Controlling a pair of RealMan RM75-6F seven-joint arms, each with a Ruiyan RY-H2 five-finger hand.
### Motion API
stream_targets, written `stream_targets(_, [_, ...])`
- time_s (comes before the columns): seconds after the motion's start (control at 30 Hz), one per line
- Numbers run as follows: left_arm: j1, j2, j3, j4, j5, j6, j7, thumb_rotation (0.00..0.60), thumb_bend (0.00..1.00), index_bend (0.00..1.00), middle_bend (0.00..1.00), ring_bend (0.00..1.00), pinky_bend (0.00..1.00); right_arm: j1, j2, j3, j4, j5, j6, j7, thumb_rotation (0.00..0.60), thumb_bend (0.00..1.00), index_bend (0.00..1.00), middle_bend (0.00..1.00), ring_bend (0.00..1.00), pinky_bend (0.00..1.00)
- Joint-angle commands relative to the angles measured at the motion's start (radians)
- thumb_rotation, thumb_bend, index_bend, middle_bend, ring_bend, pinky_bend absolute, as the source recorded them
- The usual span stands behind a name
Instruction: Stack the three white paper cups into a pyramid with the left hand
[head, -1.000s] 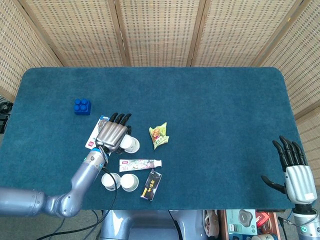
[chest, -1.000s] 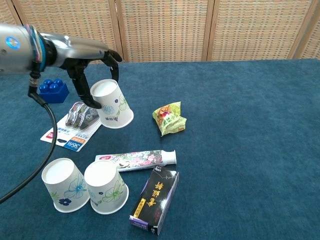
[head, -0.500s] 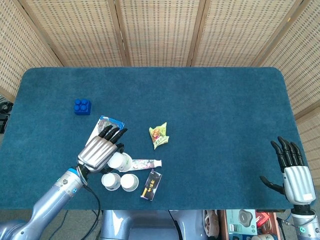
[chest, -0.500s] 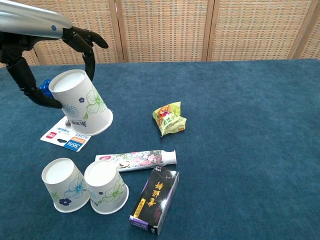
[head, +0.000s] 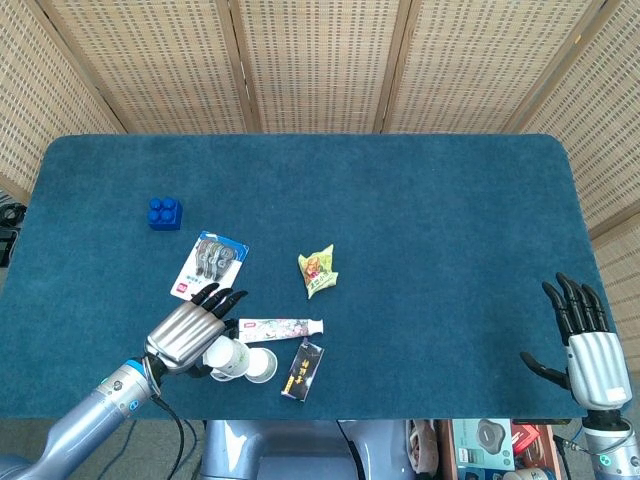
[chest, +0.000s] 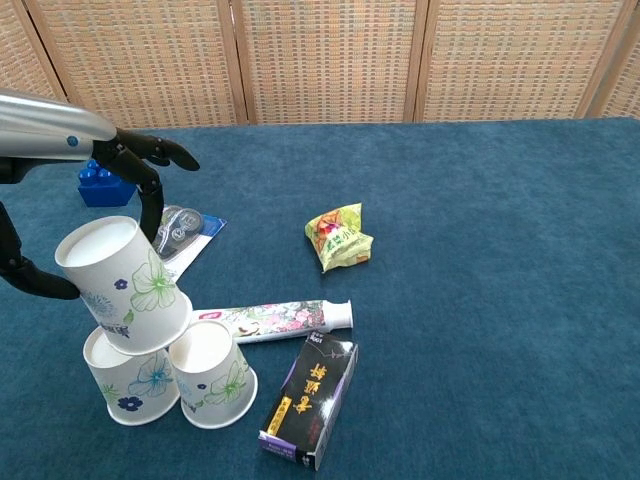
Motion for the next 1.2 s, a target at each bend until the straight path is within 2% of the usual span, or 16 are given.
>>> stream_targets(0.03, [-0.003, -0.016, 0.003, 0.007, -0.008, 0.006, 0.013, 0.6, 0.24, 0.41, 0.0, 0.0, 0.0, 0.0, 0.0, 0.0, 0.0, 0.0, 0.0, 0.001, 0.6, 0.1, 0.0, 0.0, 0.0, 0.0])
stream_targets(0.6, [-0.043, -0.128, -0.004, 0.048, -0.113, 0.047, 0.083, 0.6, 0.24, 0.41, 0.0, 0.0, 0.0, -0.003, 0.004, 0.004, 0.0, 0.001, 0.009, 0.013, 0.6, 0.1, 0.0, 0.0, 0.0, 0.0])
stream_targets(0.8, [-0.057, -0.132, -0.001, 0.044, -0.131, 0.052, 0.095, 0.6, 0.24, 0.33, 0.0, 0.0, 0.0, -0.004, 0.002, 0.005, 0.002, 0.001, 0.011, 0.013, 0.6, 0.1, 0.0, 0.0, 0.0, 0.0])
stream_targets(0.93, [-0.063, -0.122, 0.002, 0.035, -0.135, 0.059, 0.099, 0.6, 0.24, 0.21, 0.0, 0.0, 0.0, -0.005, 0.001, 0.006, 0.002, -0.001, 0.016, 0.014, 0.6, 0.1, 0.0, 0.0, 0.0, 0.0])
stream_targets(1.2, [-0.054, -0.078, -0.01, 0.005, -0.111, 0.064, 0.049, 0.6, 0.24, 0.15, 0.0, 0.0, 0.0, -0.005, 0.0, 0.005, 0.001, -0.002, 0.016, 0.011, 0.6, 0.1, 0.0, 0.0, 0.0, 0.0])
